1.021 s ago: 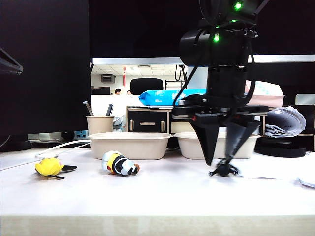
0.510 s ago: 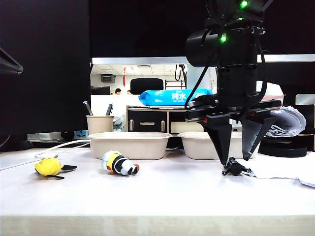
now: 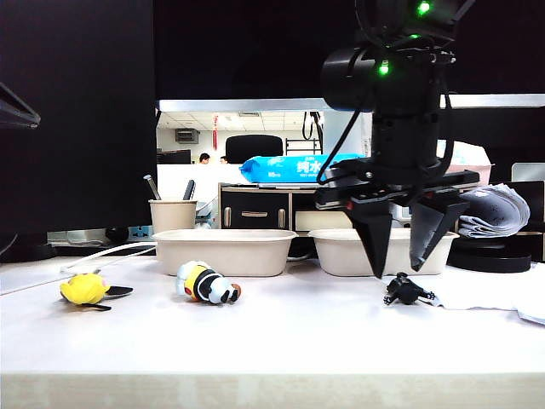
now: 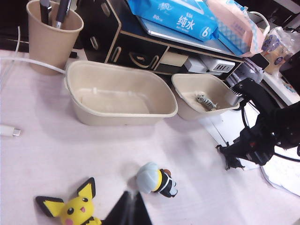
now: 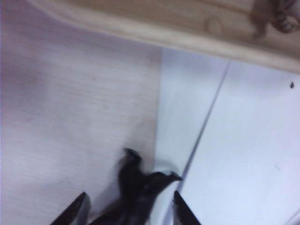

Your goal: Put the dolls with similar sizes into the same paper box, while dolls with different sizes go into separate paper boxes.

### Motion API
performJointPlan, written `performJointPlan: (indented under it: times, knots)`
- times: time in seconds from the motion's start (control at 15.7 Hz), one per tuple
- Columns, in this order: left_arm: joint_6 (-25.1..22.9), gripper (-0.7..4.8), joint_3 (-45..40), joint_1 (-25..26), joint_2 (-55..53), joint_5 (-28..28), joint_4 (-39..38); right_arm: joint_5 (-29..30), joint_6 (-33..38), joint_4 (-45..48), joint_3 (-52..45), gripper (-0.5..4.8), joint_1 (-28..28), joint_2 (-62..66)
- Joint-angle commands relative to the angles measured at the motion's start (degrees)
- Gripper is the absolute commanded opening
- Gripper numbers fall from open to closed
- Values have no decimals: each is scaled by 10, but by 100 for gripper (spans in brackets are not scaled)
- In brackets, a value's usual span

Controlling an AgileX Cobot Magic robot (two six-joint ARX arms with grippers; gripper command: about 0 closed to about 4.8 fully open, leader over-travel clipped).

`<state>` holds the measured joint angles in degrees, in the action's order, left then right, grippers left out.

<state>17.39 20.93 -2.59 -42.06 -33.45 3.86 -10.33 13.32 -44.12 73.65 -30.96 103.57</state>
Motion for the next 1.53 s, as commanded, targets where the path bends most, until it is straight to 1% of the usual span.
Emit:
performJointPlan:
  times: [0.06, 0.7, 0.77, 0.83, 0.89, 1.08, 1.21, 1.28, 1.53]
  knots:
    - [-5, 18, 3, 1, 1, -4, 2, -3, 5, -8, 0, 232, 4, -2]
    - [-5, 18, 3, 1, 0, -4, 2, -1, 17, 7, 0, 229, 5, 30]
    - [-5, 18, 3, 1, 0, -4, 2, -1, 17, 9, 0, 211, 5, 30]
    - [-5, 18, 3, 1, 0, -2, 2, -1, 17, 9, 0, 178, 5, 30]
    - [-5, 18, 3, 1, 0, -2, 2, -1, 17, 9, 0, 168, 5, 30]
    - [-5, 18, 3, 1, 0, -2, 2, -1, 17, 7, 0, 165, 5, 37]
    - [-5, 18, 3, 1, 0, -2, 2, -1, 17, 8, 0, 117, 5, 38]
    - [-5, 18, 3, 1, 0, -2, 2, -1, 17, 7, 0, 104, 5, 38]
    - [-5, 18, 3, 1, 0, -2, 2, -1, 16, 7, 1, 102, 5, 37]
